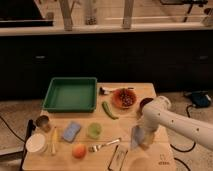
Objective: Place towel in tray
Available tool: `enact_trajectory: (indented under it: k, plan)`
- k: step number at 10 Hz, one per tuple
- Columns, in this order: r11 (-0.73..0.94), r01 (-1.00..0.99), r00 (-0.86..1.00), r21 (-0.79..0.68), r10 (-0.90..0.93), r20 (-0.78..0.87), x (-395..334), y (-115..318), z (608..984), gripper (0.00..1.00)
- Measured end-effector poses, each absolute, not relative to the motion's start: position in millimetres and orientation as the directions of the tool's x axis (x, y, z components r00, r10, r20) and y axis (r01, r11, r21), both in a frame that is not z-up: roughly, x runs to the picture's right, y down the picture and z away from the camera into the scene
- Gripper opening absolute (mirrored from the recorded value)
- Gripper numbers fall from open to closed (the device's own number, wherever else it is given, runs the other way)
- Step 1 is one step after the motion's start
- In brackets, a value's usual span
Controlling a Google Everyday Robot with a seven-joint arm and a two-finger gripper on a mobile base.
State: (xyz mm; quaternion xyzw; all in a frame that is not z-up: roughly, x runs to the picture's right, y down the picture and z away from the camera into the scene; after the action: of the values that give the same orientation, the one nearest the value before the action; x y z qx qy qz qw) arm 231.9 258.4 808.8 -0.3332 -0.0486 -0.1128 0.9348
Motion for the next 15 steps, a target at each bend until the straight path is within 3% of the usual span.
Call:
enact_trajectory:
  k: [4, 6, 7, 9, 10, 12, 15]
  plan:
    - [0.755, 0.244, 0.97, -0.609, -0.182, 0.162, 238, 257, 805, 0.18]
    - [0.763, 0.249, 0.968, -0.597, -0.197, 0.152, 233, 236, 791, 0.01]
    - [0.764, 0.251, 0.968, -0.594, -0.201, 0.149, 230, 227, 784, 0.01]
    - [0.761, 0.262, 0.965, -0.593, -0.215, 0.15, 219, 214, 773, 0.02]
    - [0.758, 0.259, 0.966, -0.598, -0.213, 0.148, 219, 214, 771, 0.09]
    - [0.76, 0.245, 0.969, -0.602, -0.201, 0.141, 248, 232, 777, 0.41]
    - [0.761, 0.243, 0.97, -0.602, -0.202, 0.137, 251, 230, 767, 0.56]
